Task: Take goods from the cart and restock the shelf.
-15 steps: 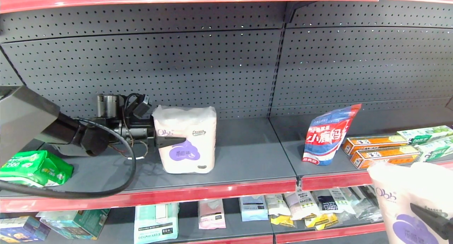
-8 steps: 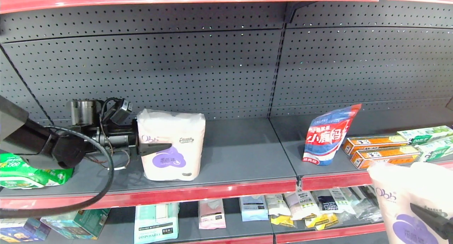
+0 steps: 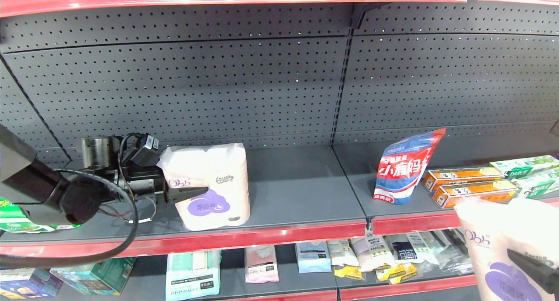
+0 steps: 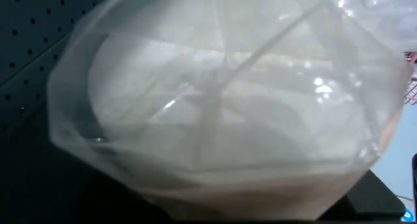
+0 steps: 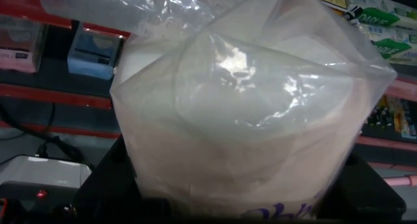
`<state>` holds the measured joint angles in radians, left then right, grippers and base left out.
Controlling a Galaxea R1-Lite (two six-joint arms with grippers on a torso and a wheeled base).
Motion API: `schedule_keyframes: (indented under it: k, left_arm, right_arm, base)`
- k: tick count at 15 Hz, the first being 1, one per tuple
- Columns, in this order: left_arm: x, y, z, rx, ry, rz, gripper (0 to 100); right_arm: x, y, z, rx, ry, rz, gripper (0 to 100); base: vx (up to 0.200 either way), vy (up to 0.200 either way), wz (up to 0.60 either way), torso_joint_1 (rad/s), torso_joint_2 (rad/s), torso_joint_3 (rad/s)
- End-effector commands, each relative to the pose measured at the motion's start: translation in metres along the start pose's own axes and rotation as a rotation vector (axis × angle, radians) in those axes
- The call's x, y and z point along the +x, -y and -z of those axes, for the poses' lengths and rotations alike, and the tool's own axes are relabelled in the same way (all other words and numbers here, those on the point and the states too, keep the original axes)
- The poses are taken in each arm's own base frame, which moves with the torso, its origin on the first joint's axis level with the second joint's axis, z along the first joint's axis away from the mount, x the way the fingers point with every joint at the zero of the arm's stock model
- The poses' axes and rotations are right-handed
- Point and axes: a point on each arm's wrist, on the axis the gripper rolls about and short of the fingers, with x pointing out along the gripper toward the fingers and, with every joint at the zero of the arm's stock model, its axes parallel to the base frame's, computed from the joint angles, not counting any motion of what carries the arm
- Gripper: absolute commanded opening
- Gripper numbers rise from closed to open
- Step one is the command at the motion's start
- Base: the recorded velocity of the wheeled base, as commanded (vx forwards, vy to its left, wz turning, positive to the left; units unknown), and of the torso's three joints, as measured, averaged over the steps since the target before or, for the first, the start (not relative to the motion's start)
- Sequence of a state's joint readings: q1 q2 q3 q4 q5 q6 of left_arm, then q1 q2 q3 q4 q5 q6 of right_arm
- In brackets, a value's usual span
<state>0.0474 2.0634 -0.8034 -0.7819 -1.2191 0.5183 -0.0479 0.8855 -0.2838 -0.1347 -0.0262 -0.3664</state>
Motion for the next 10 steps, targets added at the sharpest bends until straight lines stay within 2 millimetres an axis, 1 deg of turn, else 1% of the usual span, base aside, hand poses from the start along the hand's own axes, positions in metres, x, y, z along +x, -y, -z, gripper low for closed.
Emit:
schedule_keyframes:
  k: [1,3,10]
  left_arm:
    - [0.0017,-0.0016,0.0098,-0.012,-0.002,0.004,0]
    - [0.0034,-0.0029,0.0131,-0.005,0.006,0.013,0]
    - [0.0031,-0.0005,0.0139,-0.018,0.029,0.058,0]
  right_arm:
    - [0.0004,0.0,-0.0005,-0.003,0.0,-0.002,0]
    - [0.0004,0.0006,-0.0016,-0.002,0.002,0.0,0]
    - [0.0015,0.0006,-0.0015,-0.003,-0.006,0.004,0]
  base:
    - [0.0,0.0,0.0,0.0,0.0,0.0]
    - [0.0,0.0,0.0,0.0,0.0,0.0]
    - [0.0,0.0,0.0,0.0,0.0,0.0]
